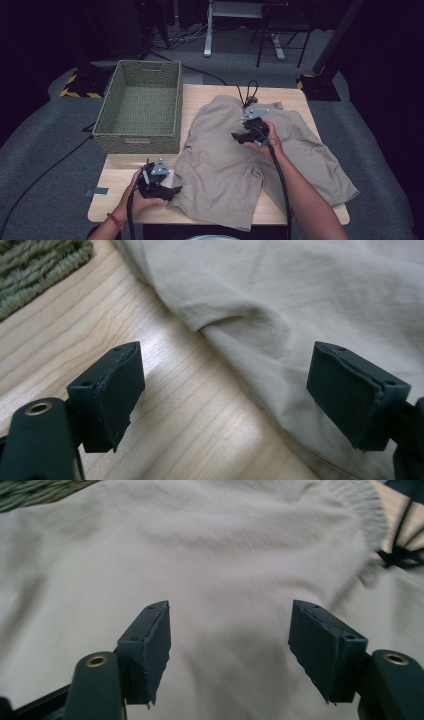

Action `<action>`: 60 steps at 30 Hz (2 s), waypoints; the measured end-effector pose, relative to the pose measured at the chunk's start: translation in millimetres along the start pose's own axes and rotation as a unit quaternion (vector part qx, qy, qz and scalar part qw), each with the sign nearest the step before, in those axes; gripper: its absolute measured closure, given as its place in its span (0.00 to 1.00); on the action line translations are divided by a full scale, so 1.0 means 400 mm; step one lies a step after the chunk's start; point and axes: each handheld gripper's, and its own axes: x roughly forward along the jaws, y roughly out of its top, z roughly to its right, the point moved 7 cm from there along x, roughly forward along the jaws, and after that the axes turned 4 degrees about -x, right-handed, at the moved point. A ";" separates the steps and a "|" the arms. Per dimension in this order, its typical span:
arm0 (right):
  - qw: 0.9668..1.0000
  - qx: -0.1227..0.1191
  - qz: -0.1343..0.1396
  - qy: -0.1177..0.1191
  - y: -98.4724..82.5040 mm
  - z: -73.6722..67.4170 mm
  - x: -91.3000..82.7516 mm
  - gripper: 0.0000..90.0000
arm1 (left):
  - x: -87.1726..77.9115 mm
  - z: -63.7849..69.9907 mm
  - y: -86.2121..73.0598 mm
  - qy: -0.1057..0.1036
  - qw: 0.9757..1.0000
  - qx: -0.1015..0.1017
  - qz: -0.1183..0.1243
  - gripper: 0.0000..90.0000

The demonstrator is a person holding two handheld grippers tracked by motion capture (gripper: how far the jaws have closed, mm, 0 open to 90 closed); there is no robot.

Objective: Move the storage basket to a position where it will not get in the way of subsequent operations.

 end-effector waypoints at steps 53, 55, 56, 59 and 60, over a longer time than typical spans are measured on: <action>0.998 0.026 -0.019 0.049 0.206 -0.136 0.302 0.30 | 0.022 0.167 0.009 -0.050 0.995 0.080 0.007 0.85; 0.998 0.023 -0.032 0.038 0.198 -0.138 0.313 0.30 | 0.023 0.169 0.010 -0.049 0.995 0.082 0.008 0.85; 0.998 0.021 -0.037 0.036 0.194 -0.138 0.318 0.30 | 0.023 0.169 0.010 -0.050 0.995 0.082 0.008 0.85; 0.998 0.030 -0.045 0.029 0.184 -0.133 0.324 0.30 | 0.023 0.169 0.011 -0.050 0.995 0.084 0.006 0.85; 0.998 0.033 -0.045 0.030 0.183 -0.132 0.323 0.30 | 0.023 0.169 0.011 -0.049 0.995 0.085 0.006 0.85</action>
